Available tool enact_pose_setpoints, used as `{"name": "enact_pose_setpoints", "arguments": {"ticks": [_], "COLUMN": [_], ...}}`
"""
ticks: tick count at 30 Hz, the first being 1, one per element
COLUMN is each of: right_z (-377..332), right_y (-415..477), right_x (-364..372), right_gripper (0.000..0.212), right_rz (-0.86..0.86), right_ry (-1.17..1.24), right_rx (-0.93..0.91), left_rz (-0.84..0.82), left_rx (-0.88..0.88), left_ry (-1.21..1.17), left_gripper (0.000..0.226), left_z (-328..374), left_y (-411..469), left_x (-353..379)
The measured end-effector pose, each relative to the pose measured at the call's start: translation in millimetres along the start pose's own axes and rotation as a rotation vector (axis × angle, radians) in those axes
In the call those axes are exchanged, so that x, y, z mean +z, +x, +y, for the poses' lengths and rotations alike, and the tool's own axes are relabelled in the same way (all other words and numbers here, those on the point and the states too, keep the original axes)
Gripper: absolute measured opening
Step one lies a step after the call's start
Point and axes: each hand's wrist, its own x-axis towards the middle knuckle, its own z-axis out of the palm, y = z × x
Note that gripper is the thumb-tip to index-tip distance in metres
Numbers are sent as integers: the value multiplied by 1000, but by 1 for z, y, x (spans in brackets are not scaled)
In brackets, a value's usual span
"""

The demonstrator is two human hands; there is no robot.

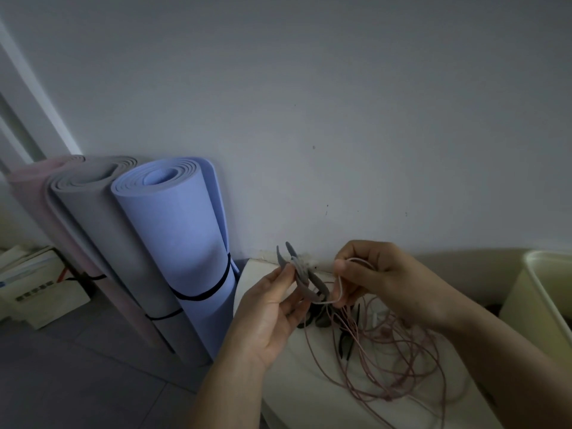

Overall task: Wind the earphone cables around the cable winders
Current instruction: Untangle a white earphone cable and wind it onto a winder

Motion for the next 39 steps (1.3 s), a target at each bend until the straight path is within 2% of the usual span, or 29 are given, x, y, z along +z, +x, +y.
{"name": "enact_pose_setpoints", "arguments": {"ticks": [4, 9, 12, 16, 20, 22, 24, 28, 30, 33, 39], "right_z": [2, 0, -2, -5, -1, 3, 9, 18, 21, 25, 32], "right_y": [0, 1, 0, 1, 2, 3, 5, 11, 12, 16, 24], "right_x": [-3, -4, -2, 4, -4, -8, -9, -9, -6, 0, 17], "right_gripper": [21, 24, 28, 26, 16, 16, 16, 19, 20, 18, 13], "right_rz": [7, 34, 45, 145, 459, 517, 525, 447, 382, 319, 283], "right_ry": [-9, 11, 53, 127, -45, -115, -87, 164, 342, 575, 943], "right_rx": [-7, -16, -21, -75, -94, -66, -50, 65, 159, 194, 251], "left_rz": [9, 9, 29, 38, -140, -248, -328, -371, -390, -428, -220], "left_rx": [-36, -33, 30, 170, 136, 105, 87, 124, 118, 106, 180], "left_ry": [-131, -106, 58, 463, 567, 538, 512, 489, 411, 279, 82], "left_gripper": [20, 27, 19, 19, 21, 25, 30, 25, 29, 25, 32], "left_z": [-1, -3, -5, -9, -11, -12, -13, -12, -11, -10, -8], "left_y": [1, 2, 3, 0, -4, -6, -8, -7, -8, -10, -4], "left_x": [-2, -5, -4, -3, 0, 2, 5, 6, 6, 7, 9]}}
